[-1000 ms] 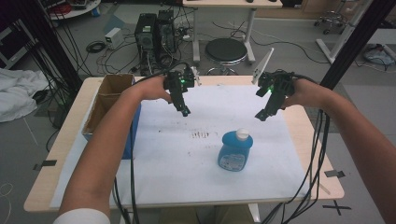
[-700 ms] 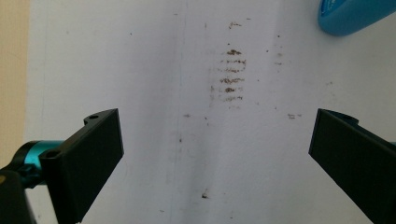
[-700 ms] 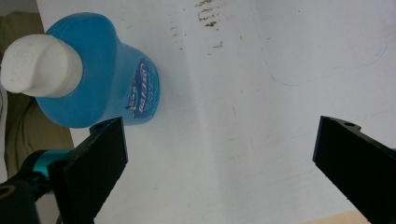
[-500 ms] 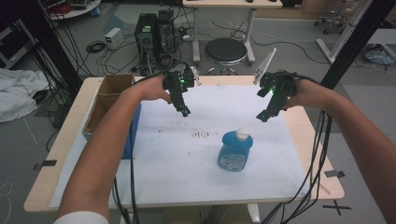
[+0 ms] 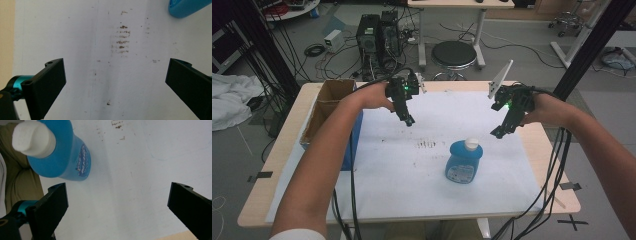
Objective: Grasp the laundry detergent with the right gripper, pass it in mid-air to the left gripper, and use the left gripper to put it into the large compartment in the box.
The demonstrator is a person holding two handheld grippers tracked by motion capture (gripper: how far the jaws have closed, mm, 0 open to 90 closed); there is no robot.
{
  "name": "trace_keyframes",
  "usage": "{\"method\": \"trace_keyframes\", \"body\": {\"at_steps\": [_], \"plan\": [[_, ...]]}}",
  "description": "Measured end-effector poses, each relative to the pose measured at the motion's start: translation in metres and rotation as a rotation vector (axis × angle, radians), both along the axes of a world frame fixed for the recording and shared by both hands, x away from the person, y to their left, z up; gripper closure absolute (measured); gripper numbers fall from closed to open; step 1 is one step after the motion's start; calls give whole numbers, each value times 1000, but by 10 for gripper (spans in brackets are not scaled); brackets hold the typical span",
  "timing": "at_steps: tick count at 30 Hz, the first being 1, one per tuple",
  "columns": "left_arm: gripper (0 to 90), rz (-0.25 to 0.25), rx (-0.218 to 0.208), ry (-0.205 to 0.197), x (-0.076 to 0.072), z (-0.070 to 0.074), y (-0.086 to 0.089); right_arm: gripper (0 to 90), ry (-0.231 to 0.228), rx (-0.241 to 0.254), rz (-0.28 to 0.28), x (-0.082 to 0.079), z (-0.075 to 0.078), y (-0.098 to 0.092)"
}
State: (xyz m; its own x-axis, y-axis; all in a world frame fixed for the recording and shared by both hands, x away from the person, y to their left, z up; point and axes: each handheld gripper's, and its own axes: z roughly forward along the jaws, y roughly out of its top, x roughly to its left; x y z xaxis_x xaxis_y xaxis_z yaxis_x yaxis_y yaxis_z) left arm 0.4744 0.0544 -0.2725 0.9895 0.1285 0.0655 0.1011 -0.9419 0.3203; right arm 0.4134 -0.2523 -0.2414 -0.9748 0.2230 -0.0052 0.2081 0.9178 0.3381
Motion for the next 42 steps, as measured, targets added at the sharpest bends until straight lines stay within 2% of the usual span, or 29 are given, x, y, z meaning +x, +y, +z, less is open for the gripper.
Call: {"method": "trace_keyframes", "body": {"at_steps": [3,8,12,13,18,21,22,24,29,30,34,37,42], "plan": [[29,-5,0,-1,0,-1,0,21,1,2,-3,-1,-1,-2],[29,-10,2,4,1,-2,0,21,-7,43,-8,-13,-5,-10],[29,-13,-3,1,1,-3,-2,21,8,63,0,-21,-10,-13],[30,-17,0,0,0,-2,-3,21,17,101,3,-29,-14,-16],[29,-28,1,0,-1,-3,-5,21,9,155,3,-40,-24,-22],[30,-28,1,0,-1,-3,-5,21,7,169,2,-41,-26,-23],[29,-33,5,1,-2,-5,-5,21,10,222,-14,-49,-36,-27],[30,-30,3,5,-2,-6,-5,21,16,253,-16,-53,-41,-29],[30,-27,4,6,-3,-8,-3,21,14,276,-8,-61,-49,-28],[29,-27,7,3,-3,-8,-3,21,3,311,-4,-67,-56,-27],[29,-23,5,7,-4,-8,-1,21,-4,344,-15,-70,-65,-28],[29,-21,4,5,-5,-8,0,21,-9,391,-31,-72,-76,-30],[29,-18,4,5,-6,-9,0,21,-19,432,-47,-74,-86,-32]]}}
